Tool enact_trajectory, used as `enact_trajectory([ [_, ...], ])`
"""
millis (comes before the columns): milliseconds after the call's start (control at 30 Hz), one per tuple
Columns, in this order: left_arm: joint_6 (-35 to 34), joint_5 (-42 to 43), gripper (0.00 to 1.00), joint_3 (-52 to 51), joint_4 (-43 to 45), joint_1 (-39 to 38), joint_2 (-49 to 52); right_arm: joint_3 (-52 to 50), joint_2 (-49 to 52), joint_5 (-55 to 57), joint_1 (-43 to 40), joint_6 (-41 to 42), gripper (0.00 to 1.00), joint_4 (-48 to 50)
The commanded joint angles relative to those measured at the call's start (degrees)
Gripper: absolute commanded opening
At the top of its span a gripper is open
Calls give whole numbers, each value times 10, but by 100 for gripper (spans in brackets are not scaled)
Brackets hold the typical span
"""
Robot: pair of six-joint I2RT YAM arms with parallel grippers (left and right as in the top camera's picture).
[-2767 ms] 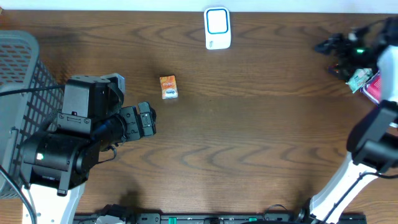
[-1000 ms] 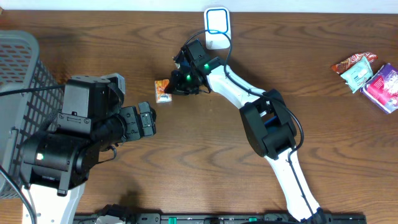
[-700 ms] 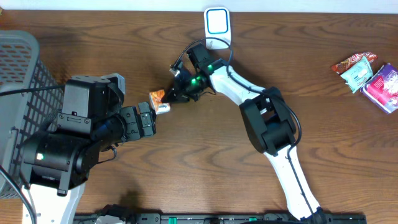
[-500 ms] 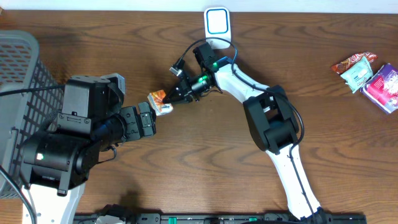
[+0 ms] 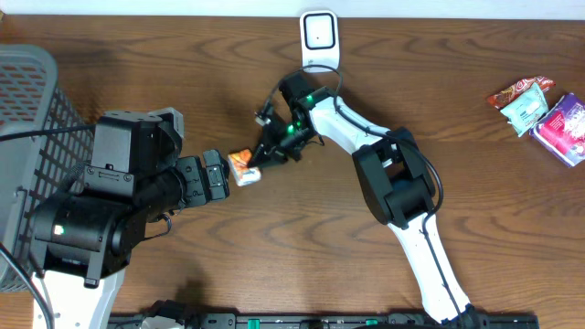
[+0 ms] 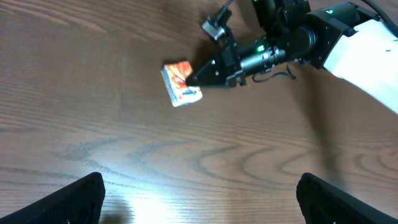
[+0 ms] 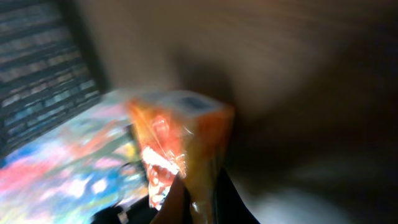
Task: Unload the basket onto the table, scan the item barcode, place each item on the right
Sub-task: 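Lift the orange box and hold it at the scanner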
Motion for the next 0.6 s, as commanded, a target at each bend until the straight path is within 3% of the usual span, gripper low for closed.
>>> enact_trajectory([
  [0,6,-3,98,2,-2,0,0,-2,-50,207,-11,15,1,-46],
  [133,6,-3,98,2,-2,0,0,-2,-123,413,-29,16,1,-137],
  [267,6,-3,98,2,-2,0,0,-2,-175,514,-39,15,2,-198],
  [300,6,-3,98,2,-2,0,0,-2,-184,529,-40,15,7,-209],
  [333,6,-3,98,2,-2,0,0,-2,-193,542,-40,15,23,-219],
  [400,6,-3,98,2,-2,0,0,-2,-204,553,-39,14,63,-230],
  [500,6,-3,98,2,-2,0,0,-2,-208,553,-39,11,80,-231],
  [567,6,-3,98,2,-2,0,0,-2,-208,553,-39,11,81,-231],
])
